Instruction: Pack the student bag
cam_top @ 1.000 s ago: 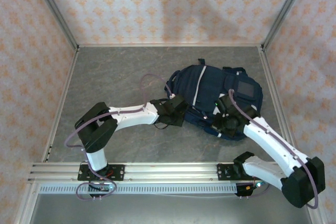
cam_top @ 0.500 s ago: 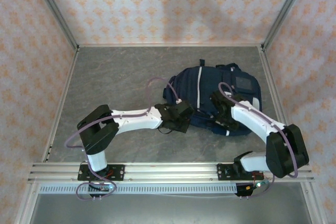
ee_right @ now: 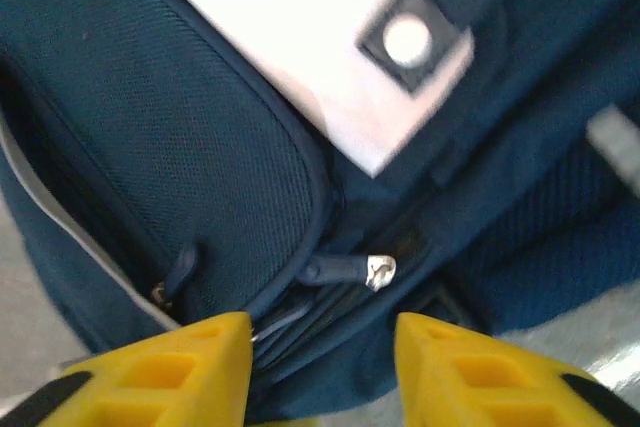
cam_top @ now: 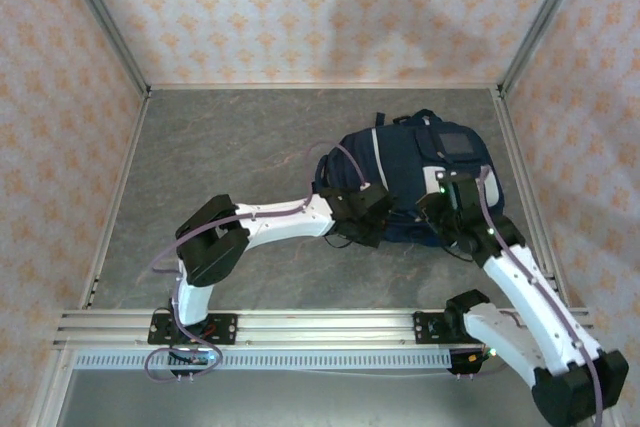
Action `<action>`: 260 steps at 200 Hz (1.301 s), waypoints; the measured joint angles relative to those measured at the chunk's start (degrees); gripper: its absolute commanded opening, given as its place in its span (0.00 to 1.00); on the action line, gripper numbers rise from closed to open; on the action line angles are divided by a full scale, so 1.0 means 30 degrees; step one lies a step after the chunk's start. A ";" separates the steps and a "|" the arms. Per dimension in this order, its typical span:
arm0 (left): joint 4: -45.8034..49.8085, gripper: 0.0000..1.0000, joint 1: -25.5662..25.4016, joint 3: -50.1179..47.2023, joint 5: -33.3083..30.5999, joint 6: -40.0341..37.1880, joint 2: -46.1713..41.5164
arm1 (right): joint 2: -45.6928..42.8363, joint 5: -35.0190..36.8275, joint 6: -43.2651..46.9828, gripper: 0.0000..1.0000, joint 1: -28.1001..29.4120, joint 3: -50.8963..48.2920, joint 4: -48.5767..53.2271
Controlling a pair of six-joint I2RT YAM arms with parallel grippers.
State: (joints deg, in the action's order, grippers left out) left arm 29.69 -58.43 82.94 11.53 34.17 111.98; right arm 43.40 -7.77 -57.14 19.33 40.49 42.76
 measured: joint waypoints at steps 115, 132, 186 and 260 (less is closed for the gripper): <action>0.0692 0.00 -0.0408 0.0597 0.0678 -0.0073 0.0153 | -0.3388 -0.2186 -1.0520 0.46 0.0554 -0.7628 -0.4816; 0.0692 0.00 -0.0408 0.0597 0.0685 -0.0073 0.0153 | -0.2790 -0.1865 -1.0542 0.30 0.0627 -0.7912 -0.5792; 0.0889 0.00 -0.0408 0.0576 0.0495 -0.0321 0.0153 | -0.1202 -0.0925 -0.8604 0.00 0.0663 -0.7825 -0.7089; 0.0729 0.00 0.0372 -0.1603 -0.0051 -0.0750 -0.1880 | -0.1384 -0.0678 -0.6608 0.00 0.0758 -0.7482 -0.6295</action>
State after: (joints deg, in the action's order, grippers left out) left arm 31.88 -57.32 78.13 11.38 31.92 106.34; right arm 39.24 -9.80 -76.97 21.61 18.04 23.88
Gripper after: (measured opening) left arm 0.042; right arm 0.084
